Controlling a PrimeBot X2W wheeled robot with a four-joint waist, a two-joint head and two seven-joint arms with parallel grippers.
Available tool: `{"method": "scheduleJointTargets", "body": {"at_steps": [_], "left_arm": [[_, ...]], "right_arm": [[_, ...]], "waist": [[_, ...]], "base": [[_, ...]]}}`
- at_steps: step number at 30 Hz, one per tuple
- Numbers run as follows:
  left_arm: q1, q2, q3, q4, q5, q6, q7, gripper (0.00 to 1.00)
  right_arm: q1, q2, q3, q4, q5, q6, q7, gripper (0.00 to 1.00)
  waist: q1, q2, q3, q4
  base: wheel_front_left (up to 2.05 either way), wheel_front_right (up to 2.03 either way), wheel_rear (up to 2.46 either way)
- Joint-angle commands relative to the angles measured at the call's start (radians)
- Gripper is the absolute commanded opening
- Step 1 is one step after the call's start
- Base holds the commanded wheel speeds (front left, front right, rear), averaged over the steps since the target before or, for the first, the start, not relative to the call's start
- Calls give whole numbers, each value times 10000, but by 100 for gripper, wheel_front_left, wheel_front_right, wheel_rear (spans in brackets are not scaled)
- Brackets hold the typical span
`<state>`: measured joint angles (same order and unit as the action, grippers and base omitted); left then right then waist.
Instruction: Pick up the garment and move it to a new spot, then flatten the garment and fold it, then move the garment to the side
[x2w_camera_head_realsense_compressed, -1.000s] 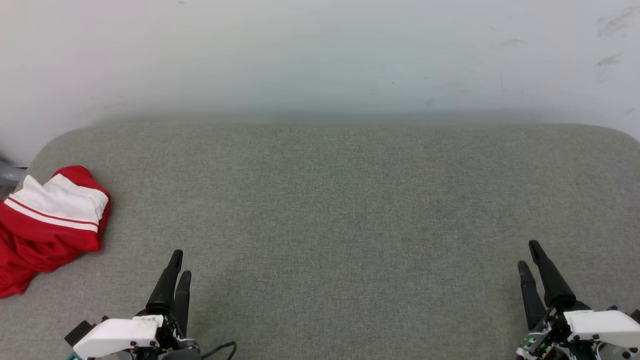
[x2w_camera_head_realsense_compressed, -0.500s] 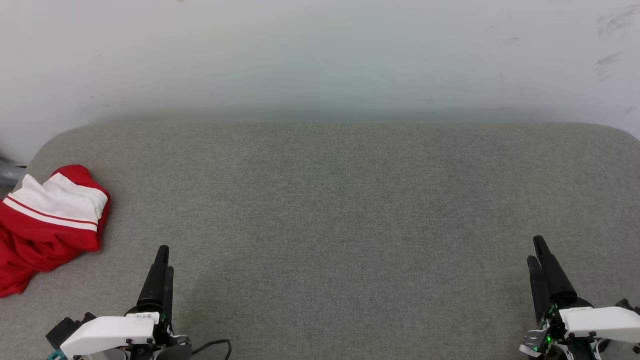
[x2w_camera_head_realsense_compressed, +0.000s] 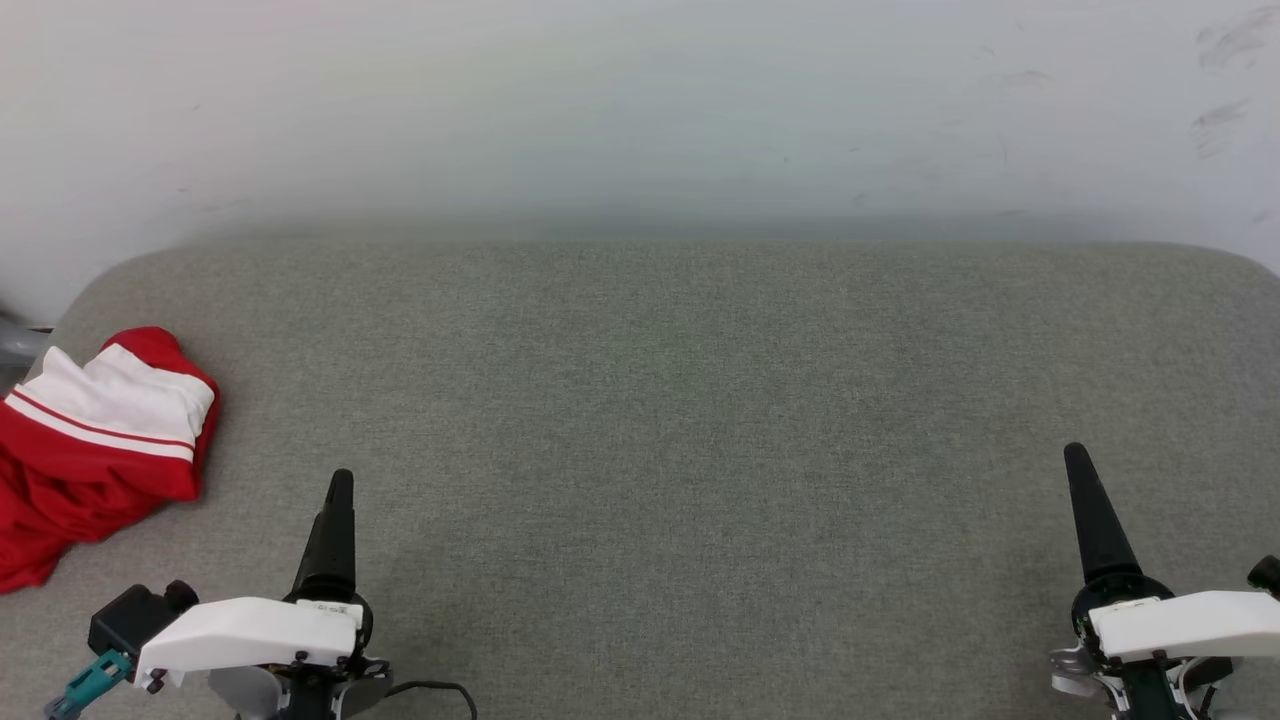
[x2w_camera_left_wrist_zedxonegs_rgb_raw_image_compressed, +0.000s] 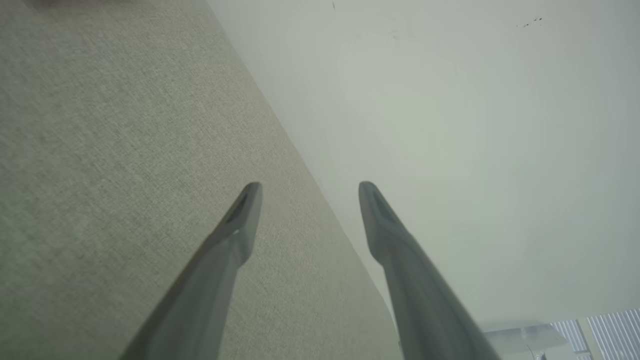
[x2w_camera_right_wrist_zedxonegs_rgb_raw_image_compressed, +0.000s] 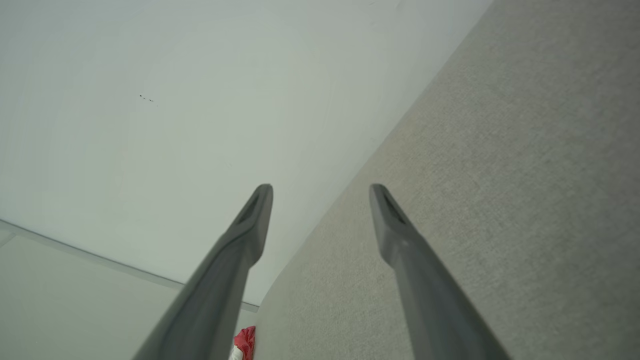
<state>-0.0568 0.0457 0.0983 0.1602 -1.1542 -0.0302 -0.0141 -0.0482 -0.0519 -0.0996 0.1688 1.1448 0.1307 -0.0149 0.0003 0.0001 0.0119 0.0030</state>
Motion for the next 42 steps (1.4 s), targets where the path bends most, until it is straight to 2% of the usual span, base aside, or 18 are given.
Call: {"method": "scheduleJointTargets", "body": {"at_steps": [1,10,19,42], "left_arm": [[-138,31,-87,-250,473,132,-124,100],[-48,35,-433,-407,2328,677,-456,100],[3,60,-703,-475,4067,988,-752,100],[169,349,-1483,-707,7125,1666,-1464,100]], "right_arm": [[-76,3,35,-245,-458,2,-102,100],[38,5,292,-490,-2437,1,-432,100],[135,8,402,-621,-3890,1,-739,100],[300,15,594,-772,-7006,0,-1462,100]], "waist": [[-1,-1,0,5],[-1,-1,-8,27],[-1,-1,-7,41],[-2,-1,0,95]], "base": [[0,0,0],[0,0,0],[0,0,0],[0,0,0]]}}
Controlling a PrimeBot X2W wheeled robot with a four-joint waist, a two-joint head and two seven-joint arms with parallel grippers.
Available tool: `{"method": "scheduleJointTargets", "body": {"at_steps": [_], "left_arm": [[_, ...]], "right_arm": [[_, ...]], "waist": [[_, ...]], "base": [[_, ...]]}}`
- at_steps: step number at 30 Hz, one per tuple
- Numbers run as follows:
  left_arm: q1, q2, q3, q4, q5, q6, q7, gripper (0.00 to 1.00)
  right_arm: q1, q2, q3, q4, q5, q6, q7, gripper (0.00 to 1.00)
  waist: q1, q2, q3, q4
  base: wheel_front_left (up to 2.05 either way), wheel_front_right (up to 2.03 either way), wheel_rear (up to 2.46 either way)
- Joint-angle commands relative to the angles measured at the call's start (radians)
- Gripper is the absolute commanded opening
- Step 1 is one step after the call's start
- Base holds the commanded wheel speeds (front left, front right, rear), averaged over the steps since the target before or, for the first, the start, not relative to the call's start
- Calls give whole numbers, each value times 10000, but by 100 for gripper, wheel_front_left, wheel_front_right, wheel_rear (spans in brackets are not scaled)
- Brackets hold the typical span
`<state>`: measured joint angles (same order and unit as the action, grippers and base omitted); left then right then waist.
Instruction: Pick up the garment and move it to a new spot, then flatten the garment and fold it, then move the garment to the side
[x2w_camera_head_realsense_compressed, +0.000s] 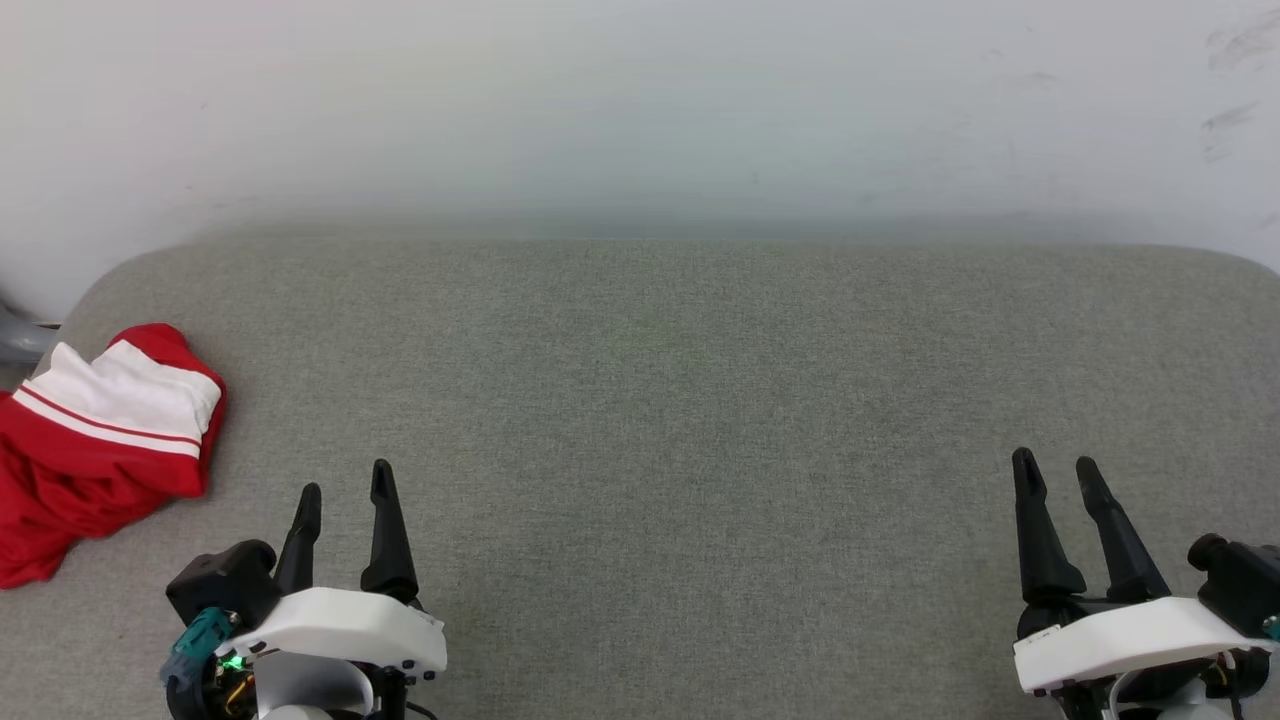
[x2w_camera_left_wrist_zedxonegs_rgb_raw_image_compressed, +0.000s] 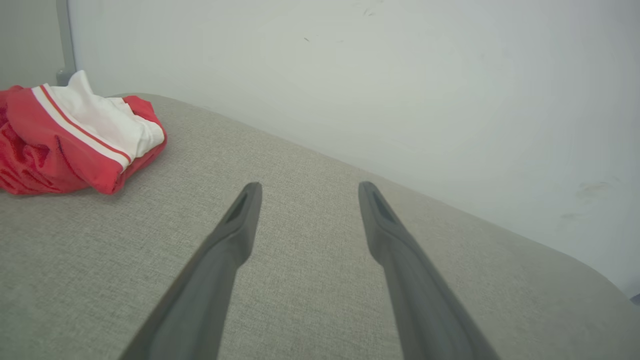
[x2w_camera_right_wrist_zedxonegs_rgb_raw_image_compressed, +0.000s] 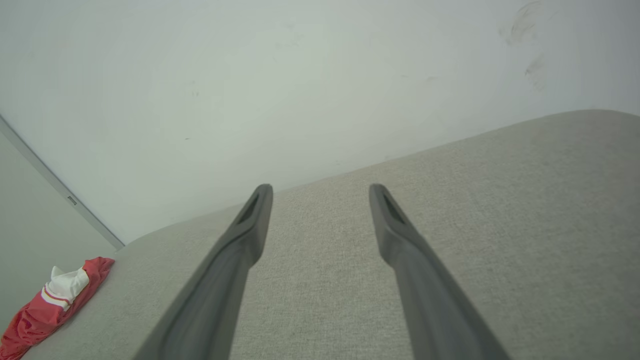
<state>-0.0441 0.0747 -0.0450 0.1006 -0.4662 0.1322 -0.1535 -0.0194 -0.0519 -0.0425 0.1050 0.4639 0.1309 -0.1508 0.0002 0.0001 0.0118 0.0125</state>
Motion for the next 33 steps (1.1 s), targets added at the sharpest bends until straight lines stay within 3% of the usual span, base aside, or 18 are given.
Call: {"method": "scheduleJointTargets", "body": {"at_steps": [1,33], "left_arm": [[46,73,-85,-110,355,59,-104,100],[146,185,-612,-65,3055,415,-785,100]], "right_arm": [[21,15,33,-144,-307,-2,-120,100],[191,25,176,-436,-3087,-3,-815,100]], "waist": [[-1,-1,2,2],[-2,-1,-7,22]], "base": [[0,0,0],[0,0,0]]}}
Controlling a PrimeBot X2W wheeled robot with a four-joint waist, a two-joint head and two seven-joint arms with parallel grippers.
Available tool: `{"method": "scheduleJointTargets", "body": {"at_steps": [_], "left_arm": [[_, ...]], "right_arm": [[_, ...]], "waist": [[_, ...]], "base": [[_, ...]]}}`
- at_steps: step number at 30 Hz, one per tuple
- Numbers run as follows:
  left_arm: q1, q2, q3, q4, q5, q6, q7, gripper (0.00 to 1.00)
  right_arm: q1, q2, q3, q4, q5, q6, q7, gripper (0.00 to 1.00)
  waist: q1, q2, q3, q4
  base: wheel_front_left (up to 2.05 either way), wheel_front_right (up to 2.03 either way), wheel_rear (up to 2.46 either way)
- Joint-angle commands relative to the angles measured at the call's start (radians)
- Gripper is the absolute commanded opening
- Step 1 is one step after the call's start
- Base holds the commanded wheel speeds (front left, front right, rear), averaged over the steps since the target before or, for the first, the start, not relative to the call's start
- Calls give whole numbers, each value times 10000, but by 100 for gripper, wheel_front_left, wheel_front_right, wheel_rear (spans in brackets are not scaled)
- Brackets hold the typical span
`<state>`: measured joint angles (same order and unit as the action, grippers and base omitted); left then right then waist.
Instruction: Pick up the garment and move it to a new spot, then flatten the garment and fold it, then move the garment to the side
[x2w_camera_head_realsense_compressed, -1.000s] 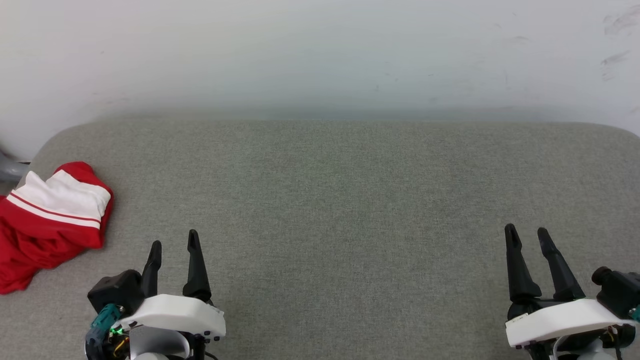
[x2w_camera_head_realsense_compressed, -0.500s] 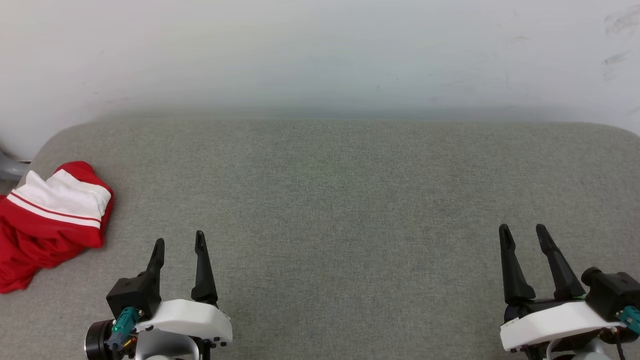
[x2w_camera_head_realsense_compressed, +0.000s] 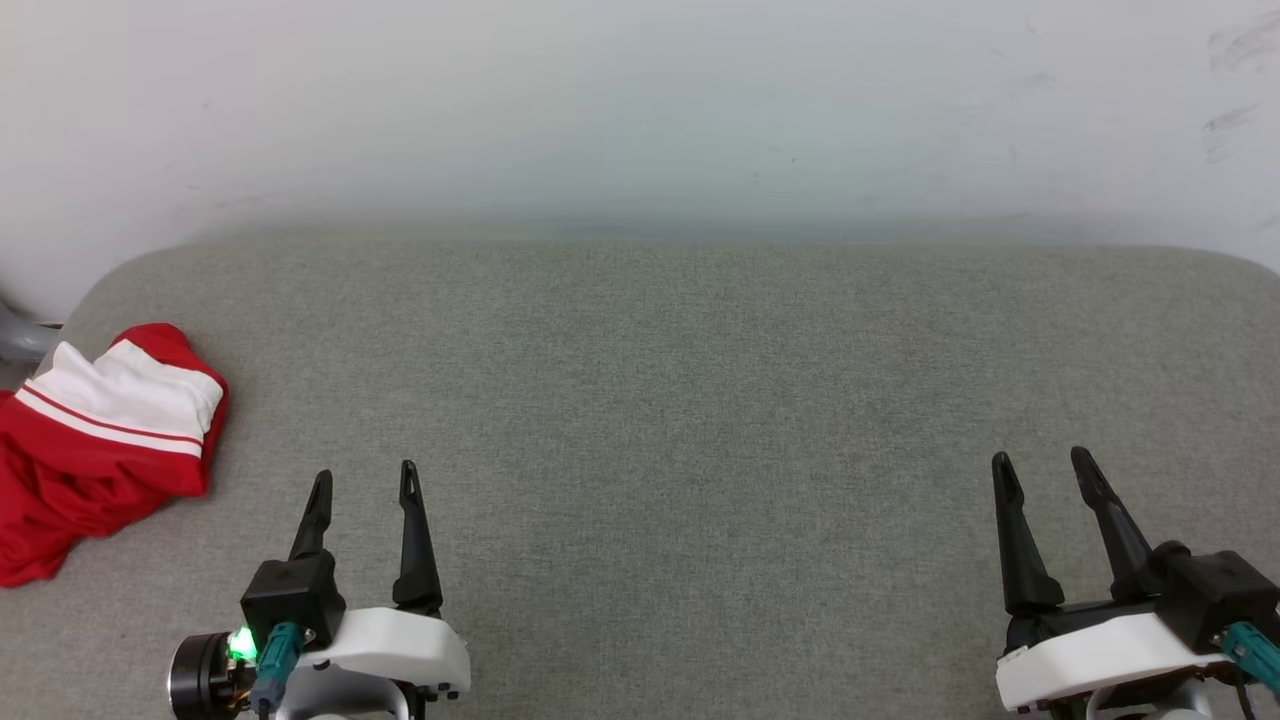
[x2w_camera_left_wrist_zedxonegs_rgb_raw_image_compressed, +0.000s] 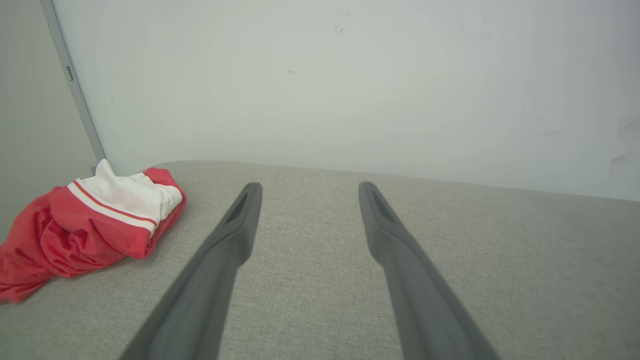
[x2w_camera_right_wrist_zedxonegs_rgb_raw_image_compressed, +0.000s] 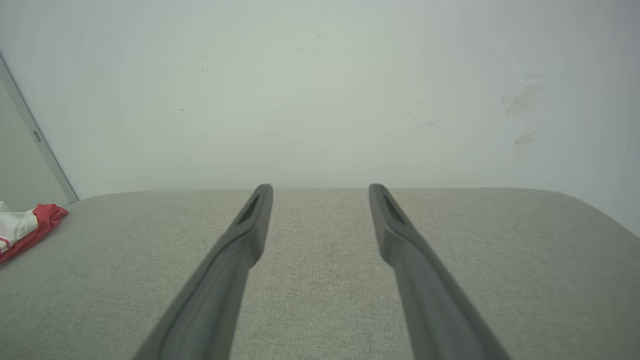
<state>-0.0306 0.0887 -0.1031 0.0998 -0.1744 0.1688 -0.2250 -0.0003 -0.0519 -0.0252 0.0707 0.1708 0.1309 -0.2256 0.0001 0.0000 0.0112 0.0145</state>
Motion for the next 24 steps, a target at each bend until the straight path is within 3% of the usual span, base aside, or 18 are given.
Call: {"method": "scheduleJointTargets", "body": {"at_steps": [1,17,24], "left_arm": [[15,37,-31,-58,206,35,-93,100],[220,-220,228,-83,966,-523,-379,100],[229,-328,456,42,857,-884,-408,100]], "right_arm": [[11,25,4,-93,-221,-3,-71,100],[188,30,77,-148,-934,-3,-373,100],[196,30,17,-28,-636,-5,-402,100]], "waist": [[0,0,-4,6],[0,0,-83,55],[-1,0,-88,75]], "base": [[0,0,0],[0,0,0],[0,0,0]]}}
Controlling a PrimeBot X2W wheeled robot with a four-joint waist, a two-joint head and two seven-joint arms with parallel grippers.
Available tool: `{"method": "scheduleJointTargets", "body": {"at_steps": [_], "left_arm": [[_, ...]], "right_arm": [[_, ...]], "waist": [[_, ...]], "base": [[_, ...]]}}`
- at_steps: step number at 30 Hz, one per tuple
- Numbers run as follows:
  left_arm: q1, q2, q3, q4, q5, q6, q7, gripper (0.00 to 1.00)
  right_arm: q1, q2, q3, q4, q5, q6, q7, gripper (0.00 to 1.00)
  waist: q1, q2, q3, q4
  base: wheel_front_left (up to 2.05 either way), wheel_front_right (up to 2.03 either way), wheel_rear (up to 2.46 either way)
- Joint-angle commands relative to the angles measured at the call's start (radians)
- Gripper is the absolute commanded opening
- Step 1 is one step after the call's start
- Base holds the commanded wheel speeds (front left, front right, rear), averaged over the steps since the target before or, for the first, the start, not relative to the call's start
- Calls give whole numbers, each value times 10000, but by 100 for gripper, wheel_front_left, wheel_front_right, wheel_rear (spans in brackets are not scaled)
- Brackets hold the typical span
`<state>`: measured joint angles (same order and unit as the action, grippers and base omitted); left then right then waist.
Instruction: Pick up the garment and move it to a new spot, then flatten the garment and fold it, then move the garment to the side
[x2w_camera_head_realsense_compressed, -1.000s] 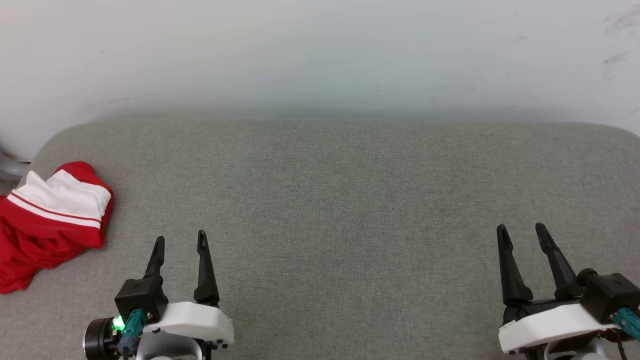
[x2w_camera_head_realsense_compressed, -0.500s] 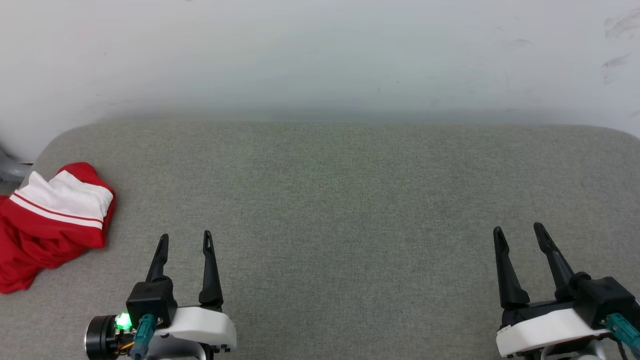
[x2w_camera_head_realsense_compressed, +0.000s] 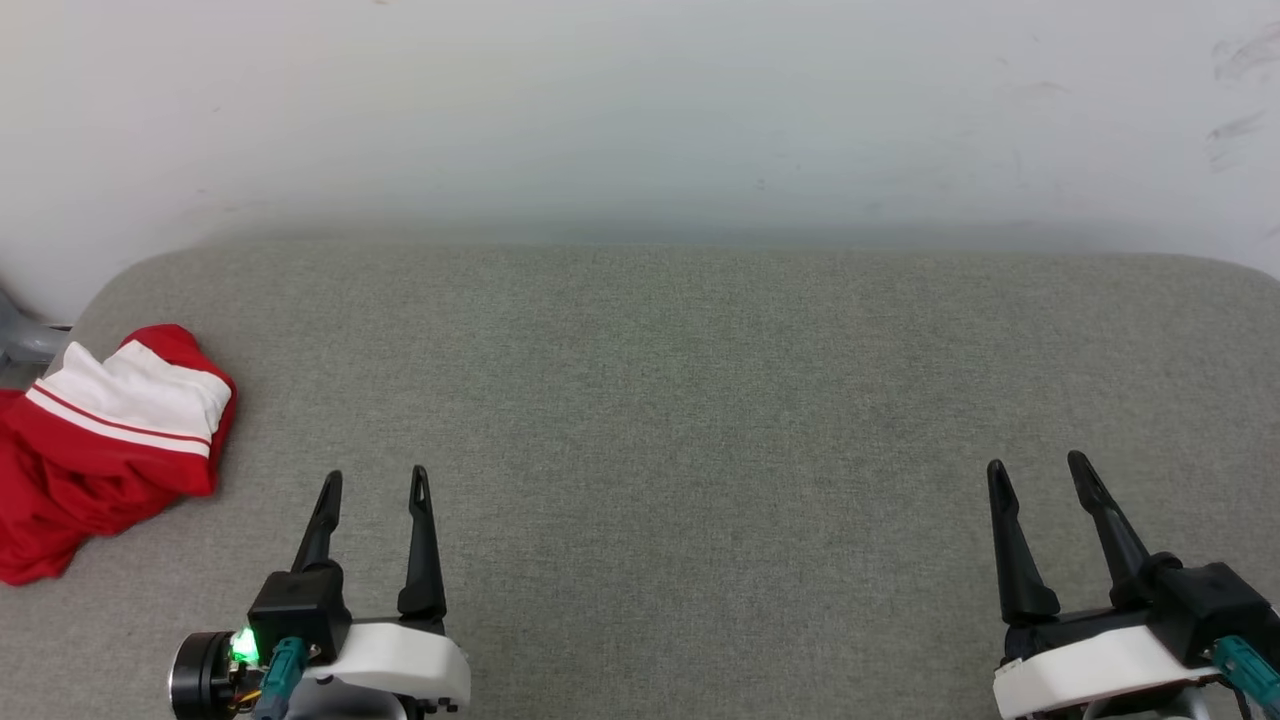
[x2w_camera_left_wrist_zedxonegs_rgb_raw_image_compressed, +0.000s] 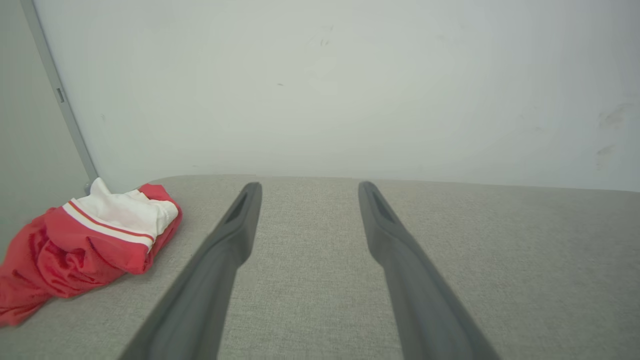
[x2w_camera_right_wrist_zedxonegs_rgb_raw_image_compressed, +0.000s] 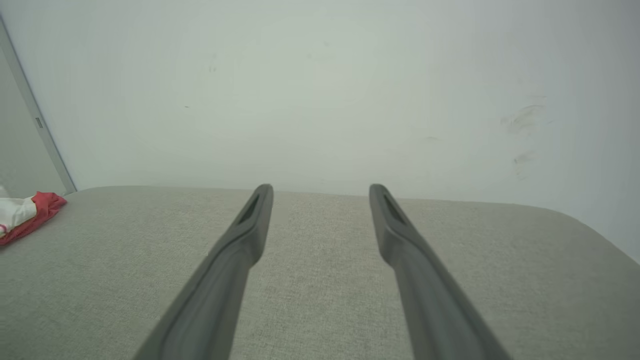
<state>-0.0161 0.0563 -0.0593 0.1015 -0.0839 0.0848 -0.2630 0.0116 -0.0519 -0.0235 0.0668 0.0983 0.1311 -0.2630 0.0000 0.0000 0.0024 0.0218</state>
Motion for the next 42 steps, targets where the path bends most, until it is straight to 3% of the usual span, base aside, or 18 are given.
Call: {"method": "scheduleJointTargets", "body": {"at_steps": [1,10,42], "left_arm": [[83,-15,73,53,-126,-71,-28,100],[77,-62,215,219,-287,-300,-28,100],[-68,-64,87,413,-428,-239,-28,100]], "right_arm": [[82,30,-17,52,192,-7,-28,100],[46,30,-66,209,524,-7,-28,100],[35,31,-50,298,588,-7,-28,100]], "waist": [[0,0,-2,4],[0,0,-3,-2],[0,0,34,268]], "base": [[0,0,0],[0,0,0],[0,0,0]]}}
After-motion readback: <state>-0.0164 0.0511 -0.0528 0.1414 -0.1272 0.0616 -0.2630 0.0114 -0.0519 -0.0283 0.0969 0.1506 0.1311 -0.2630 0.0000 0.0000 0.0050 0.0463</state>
